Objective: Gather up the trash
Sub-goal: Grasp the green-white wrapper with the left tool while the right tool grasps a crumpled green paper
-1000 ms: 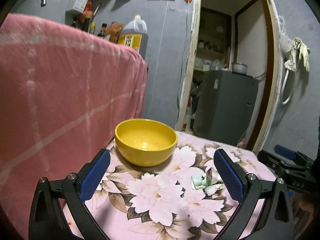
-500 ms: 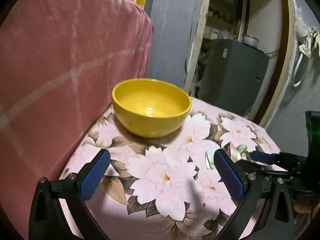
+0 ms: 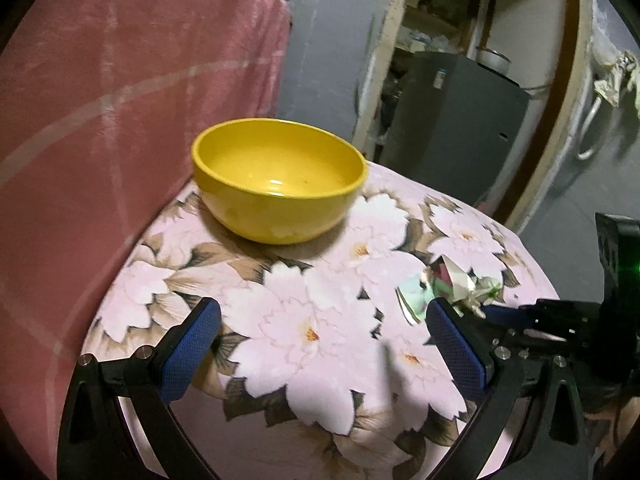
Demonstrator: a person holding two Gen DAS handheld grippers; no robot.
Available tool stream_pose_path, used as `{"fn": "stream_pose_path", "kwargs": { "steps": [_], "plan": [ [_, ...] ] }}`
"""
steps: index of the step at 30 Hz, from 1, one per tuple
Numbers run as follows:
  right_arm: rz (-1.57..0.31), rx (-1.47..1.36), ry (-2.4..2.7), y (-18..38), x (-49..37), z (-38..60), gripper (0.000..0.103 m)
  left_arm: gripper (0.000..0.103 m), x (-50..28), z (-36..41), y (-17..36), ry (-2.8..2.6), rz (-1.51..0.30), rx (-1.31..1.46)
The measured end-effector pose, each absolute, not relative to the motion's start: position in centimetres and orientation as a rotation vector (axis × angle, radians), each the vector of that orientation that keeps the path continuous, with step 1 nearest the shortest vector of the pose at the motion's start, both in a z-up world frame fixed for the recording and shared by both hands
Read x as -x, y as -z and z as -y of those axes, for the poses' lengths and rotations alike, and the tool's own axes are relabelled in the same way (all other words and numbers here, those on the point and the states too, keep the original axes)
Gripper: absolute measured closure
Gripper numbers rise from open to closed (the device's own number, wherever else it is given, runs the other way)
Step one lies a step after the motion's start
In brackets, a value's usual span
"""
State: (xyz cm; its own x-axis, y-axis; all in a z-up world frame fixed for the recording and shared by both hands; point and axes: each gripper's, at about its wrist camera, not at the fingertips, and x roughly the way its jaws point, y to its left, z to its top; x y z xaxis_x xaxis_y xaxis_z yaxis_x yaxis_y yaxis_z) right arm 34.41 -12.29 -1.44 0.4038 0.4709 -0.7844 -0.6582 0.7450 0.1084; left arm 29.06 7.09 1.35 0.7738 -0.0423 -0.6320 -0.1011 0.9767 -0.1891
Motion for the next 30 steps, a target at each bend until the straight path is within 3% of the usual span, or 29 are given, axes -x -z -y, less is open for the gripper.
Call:
{"fn": "stream_pose_path", "kwargs": {
  "steps": [20, 23, 30],
  "plan": [
    [-0.765, 0.023, -0.573, 0.3, -32.9, 20.4, 0.086, 0.007, -34.6, -0.2, 0.1, 0.144, -0.885, 0.05],
    [-0.763, 0.019, -0.581, 0.4, -32.8, 20.3, 0.086, 0.014, -35.7, 0.7, 0.1, 0.145, -0.898, 0.011],
    [-0.761, 0.015, -0.59, 0.5, -32.7, 20.4, 0.086, 0.041, -37.6, 1.4, 1.0, 0.137, -0.945, -0.029]
  ]
}}
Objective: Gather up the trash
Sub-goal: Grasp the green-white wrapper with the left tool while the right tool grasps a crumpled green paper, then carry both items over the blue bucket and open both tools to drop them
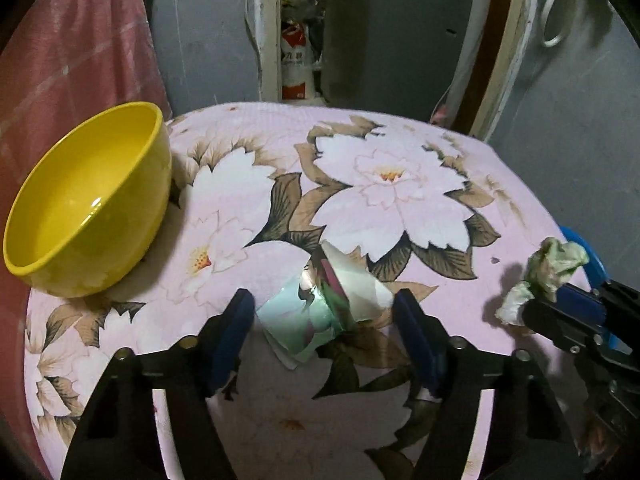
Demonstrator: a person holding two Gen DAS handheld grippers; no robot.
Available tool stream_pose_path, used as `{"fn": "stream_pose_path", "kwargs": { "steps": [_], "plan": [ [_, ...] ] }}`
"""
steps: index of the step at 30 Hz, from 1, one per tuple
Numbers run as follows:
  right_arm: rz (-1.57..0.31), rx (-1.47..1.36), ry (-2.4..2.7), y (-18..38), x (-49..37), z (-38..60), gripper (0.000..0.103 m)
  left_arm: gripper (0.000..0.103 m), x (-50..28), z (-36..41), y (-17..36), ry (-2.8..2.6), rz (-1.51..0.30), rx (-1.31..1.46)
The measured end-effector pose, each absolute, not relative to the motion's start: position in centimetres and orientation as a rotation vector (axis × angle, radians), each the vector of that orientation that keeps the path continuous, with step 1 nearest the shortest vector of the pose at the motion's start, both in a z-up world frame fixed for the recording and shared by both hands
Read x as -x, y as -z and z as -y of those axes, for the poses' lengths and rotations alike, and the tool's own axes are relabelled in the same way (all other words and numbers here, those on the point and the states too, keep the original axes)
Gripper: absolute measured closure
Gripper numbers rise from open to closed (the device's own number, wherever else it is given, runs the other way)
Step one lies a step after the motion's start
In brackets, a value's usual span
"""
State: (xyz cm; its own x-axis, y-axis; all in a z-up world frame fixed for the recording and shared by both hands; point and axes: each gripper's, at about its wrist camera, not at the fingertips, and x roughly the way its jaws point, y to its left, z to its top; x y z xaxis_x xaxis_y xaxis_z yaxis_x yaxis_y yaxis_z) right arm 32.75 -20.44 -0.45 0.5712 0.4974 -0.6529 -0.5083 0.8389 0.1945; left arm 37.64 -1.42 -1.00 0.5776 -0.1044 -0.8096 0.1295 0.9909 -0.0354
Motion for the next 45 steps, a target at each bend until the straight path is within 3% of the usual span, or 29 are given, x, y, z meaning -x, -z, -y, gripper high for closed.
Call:
{"fn": "stream_pose_path", "kwargs": {
  "steps": [6, 16, 32, 45],
  "plan": [
    [-0.767, 0.001, -0.598, 0.6, -32.6, 20.6, 0.086, 0.065, -37.6, 0.7, 0.9, 0.128, -0.933, -0.008],
    [-0.697, -0.019, -0.574, 0.1, -31.4, 21.5, 0.086, 0.066, -34.2, 0.9, -0.8, 0.168, -0.829, 0.061],
    [-0.216, -0.05, -0.381, -6.5, -23.2, 26.8, 0.086, 0.066, -25.4, 5.3, -8.0, 0.284, -0.406, 0.199],
    [-0.092, -0.041, -0.143, -7.8, -20.0, 33.3, 0.086, 0.065, -25.1, 13.6, -10.3, 0.434, -0.339, 0.172]
  ]
}}
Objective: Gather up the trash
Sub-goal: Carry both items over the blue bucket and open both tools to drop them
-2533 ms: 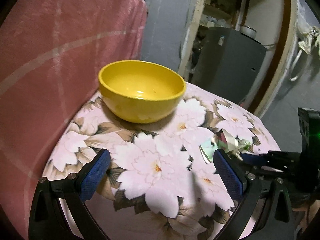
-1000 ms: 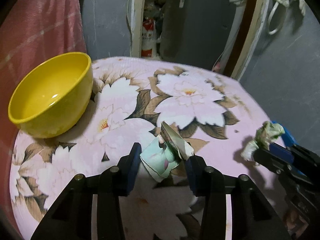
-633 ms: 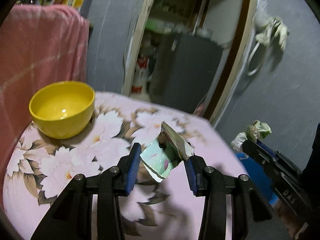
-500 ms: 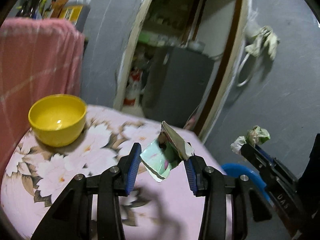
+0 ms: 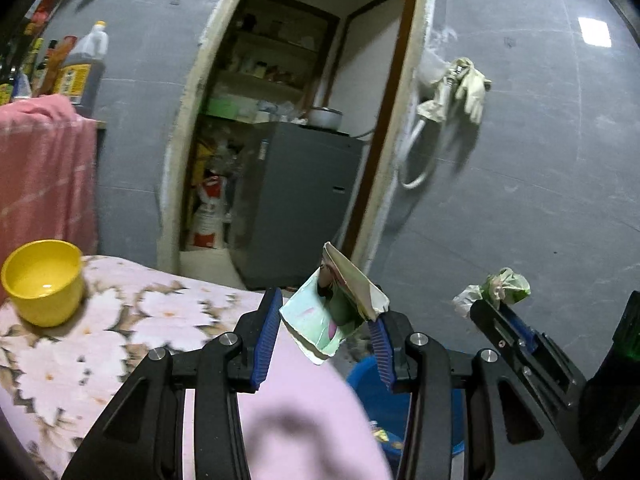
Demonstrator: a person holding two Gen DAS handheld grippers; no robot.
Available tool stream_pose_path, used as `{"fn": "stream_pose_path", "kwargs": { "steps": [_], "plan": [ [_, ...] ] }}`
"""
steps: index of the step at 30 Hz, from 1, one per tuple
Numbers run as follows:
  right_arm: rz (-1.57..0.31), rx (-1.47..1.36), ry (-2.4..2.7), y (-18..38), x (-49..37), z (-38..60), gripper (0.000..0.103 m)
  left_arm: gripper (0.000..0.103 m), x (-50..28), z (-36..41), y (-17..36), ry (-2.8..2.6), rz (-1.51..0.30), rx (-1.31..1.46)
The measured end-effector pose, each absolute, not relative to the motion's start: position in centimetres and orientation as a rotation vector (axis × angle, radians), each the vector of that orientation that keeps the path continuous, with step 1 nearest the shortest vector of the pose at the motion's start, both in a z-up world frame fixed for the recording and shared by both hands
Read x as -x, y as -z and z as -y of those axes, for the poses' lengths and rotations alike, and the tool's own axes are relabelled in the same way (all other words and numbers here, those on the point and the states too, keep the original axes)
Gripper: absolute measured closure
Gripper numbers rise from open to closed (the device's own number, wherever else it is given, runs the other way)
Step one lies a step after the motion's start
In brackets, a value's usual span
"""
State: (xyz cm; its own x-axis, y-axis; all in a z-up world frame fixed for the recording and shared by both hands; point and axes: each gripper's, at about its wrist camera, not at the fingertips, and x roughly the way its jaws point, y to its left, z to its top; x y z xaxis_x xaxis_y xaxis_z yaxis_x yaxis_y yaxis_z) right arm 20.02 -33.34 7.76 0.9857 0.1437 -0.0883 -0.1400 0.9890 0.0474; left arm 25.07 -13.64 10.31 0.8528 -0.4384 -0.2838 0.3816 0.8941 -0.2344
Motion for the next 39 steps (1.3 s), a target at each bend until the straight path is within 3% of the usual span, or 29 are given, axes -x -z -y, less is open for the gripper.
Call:
{"fn": "stream_pose_path", "kwargs": {
  "steps": [27, 33, 39],
  "plan": [
    [-0.454, -0.267, 0.101, -1.3, -24.1, 44.7, 0.083, 0.065, -32.8, 28.1, -2.2, 0.601, -0.714, 0.019],
    [-0.503, -0.289, 0.122, -0.3, -24.1, 45.8, 0.075, 0.057, -33.9, 29.7, 0.1, 0.621, -0.817, -0.03],
    [-0.521, -0.307, 0.138, -0.1, -24.3, 46.5, 0.074, 0.055, -34.2, 29.6, 1.4, 0.609, -0.841, -0.012]
  ]
}}
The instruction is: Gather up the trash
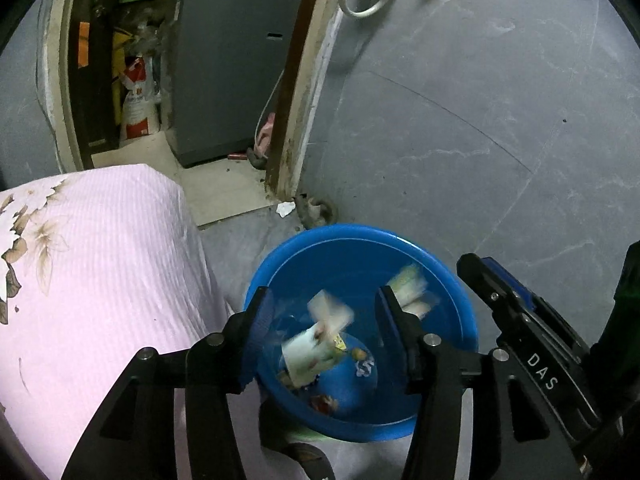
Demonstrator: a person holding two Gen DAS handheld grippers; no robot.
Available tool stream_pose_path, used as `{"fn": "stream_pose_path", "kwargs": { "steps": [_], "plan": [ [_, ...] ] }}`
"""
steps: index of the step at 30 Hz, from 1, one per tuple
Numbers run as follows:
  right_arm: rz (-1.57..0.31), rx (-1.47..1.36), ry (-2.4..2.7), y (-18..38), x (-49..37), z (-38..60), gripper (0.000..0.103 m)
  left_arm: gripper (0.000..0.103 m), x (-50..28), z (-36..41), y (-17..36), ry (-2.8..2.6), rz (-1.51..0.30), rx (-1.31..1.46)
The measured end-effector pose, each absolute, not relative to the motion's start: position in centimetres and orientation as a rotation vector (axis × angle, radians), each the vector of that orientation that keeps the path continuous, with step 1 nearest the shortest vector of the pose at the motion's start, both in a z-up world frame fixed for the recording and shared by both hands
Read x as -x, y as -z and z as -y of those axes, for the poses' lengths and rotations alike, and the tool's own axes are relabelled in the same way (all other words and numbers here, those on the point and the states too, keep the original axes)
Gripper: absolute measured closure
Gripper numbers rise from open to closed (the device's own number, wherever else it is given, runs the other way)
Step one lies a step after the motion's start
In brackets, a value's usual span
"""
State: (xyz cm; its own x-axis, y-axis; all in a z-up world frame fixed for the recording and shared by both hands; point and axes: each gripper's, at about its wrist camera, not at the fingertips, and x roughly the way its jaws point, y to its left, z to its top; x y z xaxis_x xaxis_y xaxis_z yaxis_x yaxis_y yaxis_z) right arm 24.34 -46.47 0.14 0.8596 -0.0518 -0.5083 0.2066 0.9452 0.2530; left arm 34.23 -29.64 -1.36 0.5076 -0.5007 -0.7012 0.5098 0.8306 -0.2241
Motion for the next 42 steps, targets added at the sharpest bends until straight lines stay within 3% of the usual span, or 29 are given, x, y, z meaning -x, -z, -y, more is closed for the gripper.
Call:
{"fn": "stream_pose_path", "kwargs": {
  "steps": [3, 24, 33, 35, 37, 42],
  "plan": [
    [-0.521, -0.307, 0.137, -0.2, -24.6, 46.5, 0.07, 0.05, -34.0, 29.4, 1.2, 0.605, -0.831, 0.001],
    [-0.504, -0.287, 0.135, -0.7, -24.7, 45.6, 0.067, 0.05, -32.9, 27.1, -1.4, 0.548, -0.762, 0.035],
    [-0.444, -0.271, 0.145, -2.4, -23.7, 44.3, 0.051, 0.05, -31.2, 24.4, -3.6, 0.494, -0.695, 0.041],
    [-0.419, -0.257, 0.155, -3.1, -23.3, 43.8, 0.043, 0.047, -30.7, 23.3, -4.3, 0.476, -0.674, 0.05],
    [-0.394, -0.241, 0.157, -3.7, -22.9, 43.2, 0.026, 0.039, -30.1, 22.2, -4.9, 0.458, -0.647, 0.064],
    [-0.341, -0.204, 0.151, -4.8, -21.3, 41.7, 0.02, 0.024, -28.2, 19.4, -6.4, 0.416, -0.571, 0.094]
  ]
}}
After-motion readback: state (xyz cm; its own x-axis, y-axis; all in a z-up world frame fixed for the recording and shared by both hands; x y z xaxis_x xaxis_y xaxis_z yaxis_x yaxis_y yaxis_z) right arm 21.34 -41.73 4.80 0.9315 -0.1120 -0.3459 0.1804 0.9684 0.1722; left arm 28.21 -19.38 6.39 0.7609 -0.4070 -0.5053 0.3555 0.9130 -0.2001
